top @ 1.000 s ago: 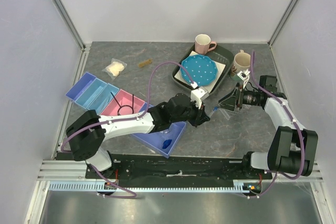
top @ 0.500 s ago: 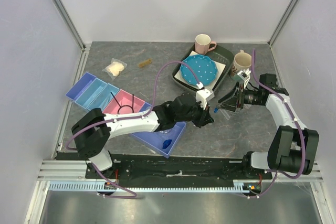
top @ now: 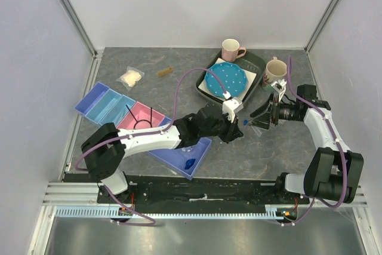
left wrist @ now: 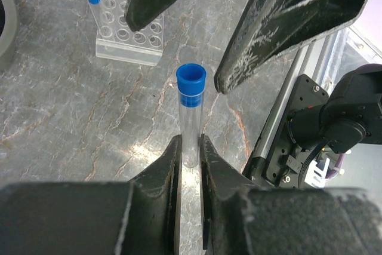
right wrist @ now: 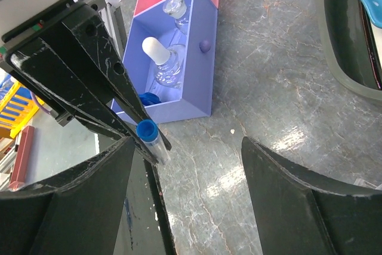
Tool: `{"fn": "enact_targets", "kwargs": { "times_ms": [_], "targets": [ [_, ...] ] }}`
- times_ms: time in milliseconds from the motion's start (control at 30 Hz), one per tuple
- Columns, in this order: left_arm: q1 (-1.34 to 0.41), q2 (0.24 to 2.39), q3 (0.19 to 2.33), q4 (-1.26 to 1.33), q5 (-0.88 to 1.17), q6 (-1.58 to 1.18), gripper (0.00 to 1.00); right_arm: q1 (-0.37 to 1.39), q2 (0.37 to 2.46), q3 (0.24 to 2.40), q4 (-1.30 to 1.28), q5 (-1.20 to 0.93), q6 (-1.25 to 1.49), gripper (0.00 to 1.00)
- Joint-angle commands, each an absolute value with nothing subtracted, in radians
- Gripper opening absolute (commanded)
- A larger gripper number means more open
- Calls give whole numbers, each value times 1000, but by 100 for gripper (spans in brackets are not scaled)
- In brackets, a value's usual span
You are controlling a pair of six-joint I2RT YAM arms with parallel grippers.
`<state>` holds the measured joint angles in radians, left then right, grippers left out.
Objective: Organize the chemistry lab equipment
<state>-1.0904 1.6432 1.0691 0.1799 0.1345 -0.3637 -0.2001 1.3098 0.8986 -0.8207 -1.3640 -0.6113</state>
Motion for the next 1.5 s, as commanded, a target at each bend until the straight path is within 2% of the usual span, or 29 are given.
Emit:
{"fn": "enact_targets", "kwargs": {
  "times_ms": [0,267,433,533,567,633,667,767,867,900,967,1000,1067,1100,1167,1267,1333,1400,1467],
  "targets": [
    [-1089,1658,1135,204,141,-307,4,-199,1290,923,-853,-1408,-689,81],
    [-1088,1698,1190,155,158,-282,4,-181,1310,925,-876,-1413,-698,82],
    [-1088,1715,1216,140,181,-275,4,-175,1328,928,-880,-1419,-695,74],
    [-1088,1723,1223,129,186,-275,4,-170,1336,931,-884,-1419,-695,60],
    [-1088,1724,1224,126,186,-272,4,-170,1339,934,-884,-1417,-695,51],
    [-1088,1726,1227,118,184,-270,4,-169,1336,934,-885,-1414,-695,42],
    [-1089,1726,1230,115,184,-267,4,-166,1335,936,-885,-1413,-698,32],
    [-1088,1729,1233,103,179,-262,4,-164,1327,942,-884,-1402,-703,18],
    [-1088,1723,1235,92,169,-264,6,-166,1319,945,-884,-1385,-709,13],
    [-1088,1717,1233,84,151,-267,17,-164,1318,946,-882,-1379,-712,13],
    [-1088,1683,1217,92,134,-270,32,-167,1316,948,-882,-1359,-716,13],
    [-1086,1666,1185,104,108,-271,45,-170,1316,950,-881,-1353,-724,13],
    [-1086,1602,1143,152,75,-278,57,-179,1313,953,-879,-1332,-732,13],
    [-1083,1576,1106,161,34,-278,67,-187,1310,953,-877,-1325,-739,13],
    [-1072,1490,1051,160,-14,-272,72,-221,1302,954,-870,-1304,-742,13],
    [-1052,1343,946,169,-152,-258,91,-276,1261,931,-806,-1255,-689,13],
    [-1036,1261,892,172,-193,-232,95,-294,1212,860,-591,-1192,-477,13],
    [-1003,1153,833,131,-209,-210,96,-293,1108,758,-328,-1027,-321,13],
    [-973,1091,804,41,-221,-175,96,-293,1013,710,-221,-927,-215,14]
  ]
}}
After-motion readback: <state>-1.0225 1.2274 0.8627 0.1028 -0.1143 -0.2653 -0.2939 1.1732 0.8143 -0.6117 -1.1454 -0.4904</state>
